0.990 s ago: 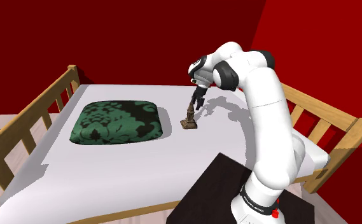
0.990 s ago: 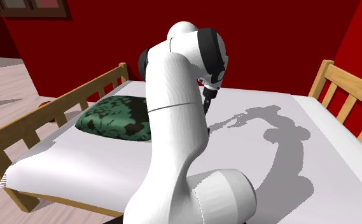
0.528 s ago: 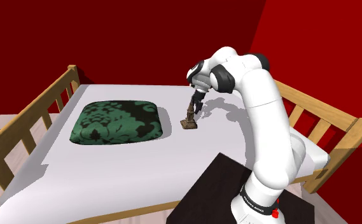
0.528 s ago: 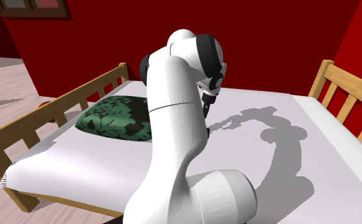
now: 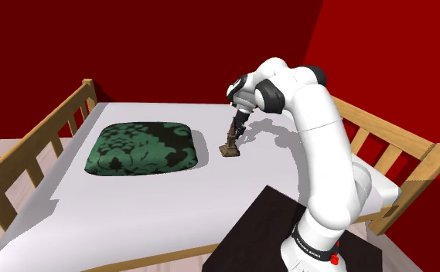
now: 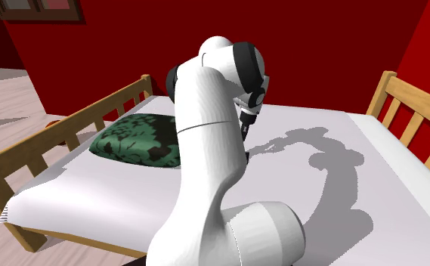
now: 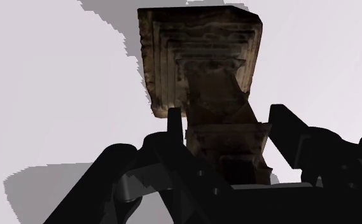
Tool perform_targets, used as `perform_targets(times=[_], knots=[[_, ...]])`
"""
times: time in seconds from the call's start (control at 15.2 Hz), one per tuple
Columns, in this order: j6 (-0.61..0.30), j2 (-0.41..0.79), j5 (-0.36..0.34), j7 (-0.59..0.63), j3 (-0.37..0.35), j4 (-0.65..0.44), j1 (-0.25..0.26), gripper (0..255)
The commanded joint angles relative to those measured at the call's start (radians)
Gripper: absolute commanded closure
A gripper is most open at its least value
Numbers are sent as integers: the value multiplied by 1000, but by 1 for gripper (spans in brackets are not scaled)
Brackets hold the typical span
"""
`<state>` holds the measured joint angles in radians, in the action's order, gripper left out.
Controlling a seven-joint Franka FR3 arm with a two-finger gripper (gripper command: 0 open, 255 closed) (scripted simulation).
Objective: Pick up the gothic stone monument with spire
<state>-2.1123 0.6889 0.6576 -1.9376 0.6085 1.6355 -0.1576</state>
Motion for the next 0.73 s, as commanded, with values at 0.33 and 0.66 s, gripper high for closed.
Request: perform_targets(times=[0.33,0.66], knots=[[24,-23,-17,11,12,-4,6,255],[66,-59,-44,32,31,-16,17,255]])
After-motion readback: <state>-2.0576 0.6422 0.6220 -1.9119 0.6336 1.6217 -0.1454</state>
